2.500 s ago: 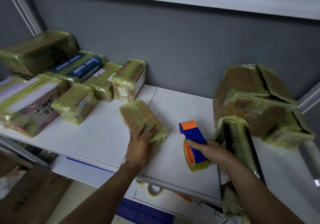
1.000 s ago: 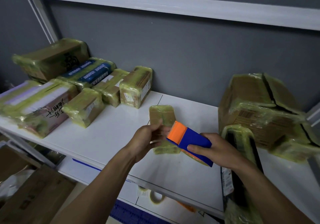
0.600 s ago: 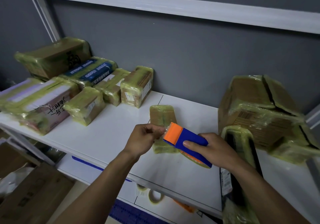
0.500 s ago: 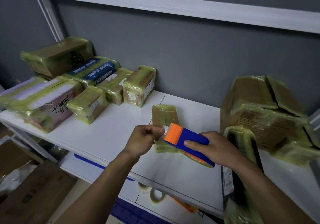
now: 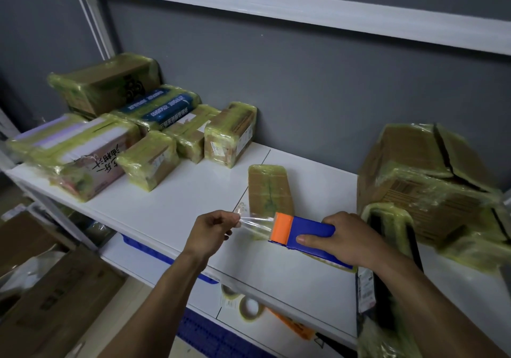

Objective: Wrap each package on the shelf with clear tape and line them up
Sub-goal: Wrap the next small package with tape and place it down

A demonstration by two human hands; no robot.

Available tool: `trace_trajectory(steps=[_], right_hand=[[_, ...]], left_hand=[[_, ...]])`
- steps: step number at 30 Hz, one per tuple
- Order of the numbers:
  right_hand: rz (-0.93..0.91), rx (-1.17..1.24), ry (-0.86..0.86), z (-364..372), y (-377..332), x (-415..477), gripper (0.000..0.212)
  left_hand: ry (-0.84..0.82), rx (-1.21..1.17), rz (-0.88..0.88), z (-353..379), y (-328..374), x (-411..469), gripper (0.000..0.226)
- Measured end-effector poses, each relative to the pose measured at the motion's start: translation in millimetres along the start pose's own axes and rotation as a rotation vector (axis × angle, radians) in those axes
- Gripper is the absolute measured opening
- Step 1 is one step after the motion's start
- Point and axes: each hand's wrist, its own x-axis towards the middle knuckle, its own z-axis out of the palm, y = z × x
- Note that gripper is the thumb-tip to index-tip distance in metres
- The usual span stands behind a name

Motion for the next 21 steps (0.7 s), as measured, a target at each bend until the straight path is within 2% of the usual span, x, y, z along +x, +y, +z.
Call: trace_trajectory(steps=[6,9,16,21], right_hand=[[0.020,-0.056,0.061,7.4,-10.1,4.7,0.066],[0.043,-0.190,0.075,15.0,-25.0,12.5,0.068],[0.098,-0.292,0.031,21.9,-40.2,29.7,0.071],[0.148,-0.359,0.022,23.0,-49.1,42.6,0.069]], left_hand=[[0.083,0.009,-0.019,1.7,-14.3,6.2,0.014],[0.094,0.000,-0.065,-0.7,-19.0,11.7,0.009],[0.137,0.005,-0.088,5.1,-31.6,24.7,0.015],[0.138,0.025,-0.173,13.6,-42.6,35.5,0.009]])
